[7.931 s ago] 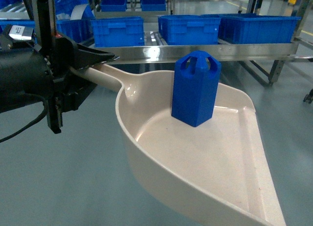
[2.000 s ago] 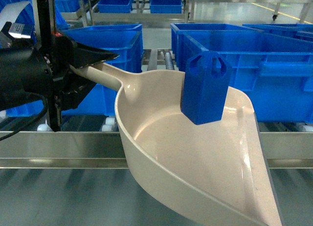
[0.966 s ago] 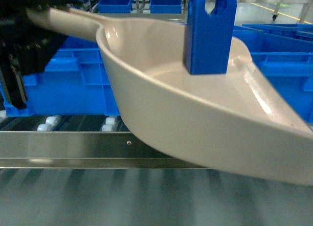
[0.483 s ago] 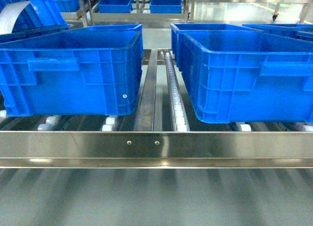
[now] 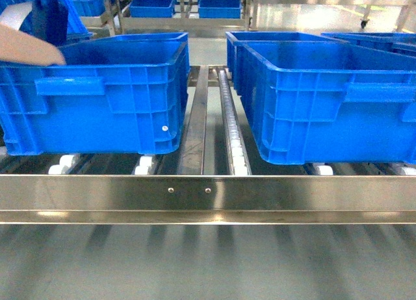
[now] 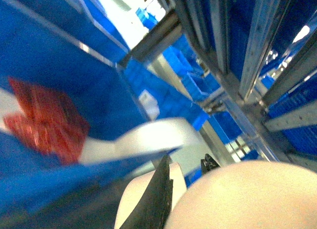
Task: Place part in tray to right shelf
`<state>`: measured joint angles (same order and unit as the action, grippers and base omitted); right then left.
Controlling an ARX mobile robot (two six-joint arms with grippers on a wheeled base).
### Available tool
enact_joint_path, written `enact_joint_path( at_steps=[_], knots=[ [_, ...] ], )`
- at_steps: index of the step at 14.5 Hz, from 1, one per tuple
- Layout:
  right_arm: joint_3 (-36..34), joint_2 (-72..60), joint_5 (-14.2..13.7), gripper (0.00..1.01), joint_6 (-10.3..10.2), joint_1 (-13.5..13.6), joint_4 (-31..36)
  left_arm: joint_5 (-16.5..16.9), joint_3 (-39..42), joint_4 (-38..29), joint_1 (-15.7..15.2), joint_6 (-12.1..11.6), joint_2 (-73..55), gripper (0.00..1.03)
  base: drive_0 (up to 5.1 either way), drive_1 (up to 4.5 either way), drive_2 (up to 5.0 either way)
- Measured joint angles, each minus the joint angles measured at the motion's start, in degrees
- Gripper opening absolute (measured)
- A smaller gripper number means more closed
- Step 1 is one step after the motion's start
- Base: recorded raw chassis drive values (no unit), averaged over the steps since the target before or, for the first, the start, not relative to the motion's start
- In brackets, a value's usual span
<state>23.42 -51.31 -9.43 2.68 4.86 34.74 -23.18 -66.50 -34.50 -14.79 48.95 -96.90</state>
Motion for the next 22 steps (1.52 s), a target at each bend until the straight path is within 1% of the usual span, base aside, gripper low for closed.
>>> enact_joint_path(
  at_steps=[1,2,3,4,5,6,7,8,9,10,11,12,13,15,16,17,20,22],
  knots=[
    [0.00,0.00,0.09,0.98,0.00,0.02,0.02,-4.52,-1.14,2.82,0.68,-3.87,1.92,0.13,0.0,0.00,0.0],
    [0.00,0.00,0.04,0.98,0.00,0.00,0.04,-11.08,-6.67,5.70,7.15,-8.31,2.67,0.13,0.0,0.00,0.0],
    [0.00,0.00,0.28,0.98,0.00,0.04,0.02,-8.87,-9.33,5.38,11.82,-8.90,2.67,0.13,0.0,0.00,0.0],
    [0.00,0.00,0.24,0.98,0.00,0.00,0.02,-9.09,-9.53,5.79,14.47,-7.52,2.64,0.13,0.0,0.00,0.0],
    [0.00,0.00,-0.11,0.98,0.00,0.00,0.02,-6.78,-8.63,5.33,13.38,-7.13,3.28,0.13,0.0,0.00,0.0],
    [0.00,0.02,-0.02,0.98,0.00,0.00,0.04,-5.16,-5.46,5.16,11.50,-6.12,4.46,0.13,0.0,0.00,0.0],
    [0.00,0.02,0.04,0.98,0.00,0.00,0.02,2.80,-13.03,-2.67,8.15,0.17,-6.60,0.13,0.0,0.00,0.0],
    [0.00,0.02,0.07,0.98,0.00,0.00,0.02,6.45,-15.63,-1.95,9.92,4.96,-10.91,0.13,0.0,0.00,0.0],
    [0.00,0.00,0.07,0.98,0.00,0.00,0.00,8.98,-16.20,-3.72,13.18,8.15,-13.46,0.13,0.0,0.00,0.0],
    [0.00,0.00,0.07,0.98,0.00,0.02,0.02,11.19,-17.77,-1.57,15.72,10.01,-14.53,0.13,0.0,0.00,0.0],
    [0.00,0.00,0.09,0.98,0.00,0.00,0.02,17.25,-18.88,6.25,16.52,5.05,-13.44,0.13,0.0,0.00,0.0],
    [0.00,0.02,0.04,0.98,0.00,0.00,-0.02,23.54,-12.48,8.81,17.09,-7.37,-7.41,0.13,0.0,0.00,0.0],
    [0.00,0.02,-0.04,0.98,0.00,0.00,0.02,25.86,-3.06,2.67,16.28,-19.76,0.70,0.13,0.0,0.00,0.0],
    [0.00,0.02,0.04,0.98,0.00,0.00,0.00,25.49,10.34,-5.55,15.69,-32.76,10.12,0.13,0.0,0.00,0.0],
    [0.00,0.02,0.04,0.98,0.00,0.00,0.02,25.07,16.74,-9.42,15.54,-35.82,13.46,0.13,0.0,0.00,0.0],
    [0.00,0.02,0.04,0.98,0.00,0.00,0.02,25.16,22.34,-12.37,15.52,-37.07,16.31,0.13,0.0,0.00,0.0],
    [0.00,0.02,0.04,0.98,0.00,0.00,0.02,26.12,36.37,-17.42,15.72,-38.42,24.09,0.13,0.0,0.00,0.0],
    [0.00,0.02,0.04,0.98,0.00,0.00,0.02,26.51,43.17,-18.71,15.72,-39.30,29.11,0.13,0.0,0.00,0.0]
  ],
)
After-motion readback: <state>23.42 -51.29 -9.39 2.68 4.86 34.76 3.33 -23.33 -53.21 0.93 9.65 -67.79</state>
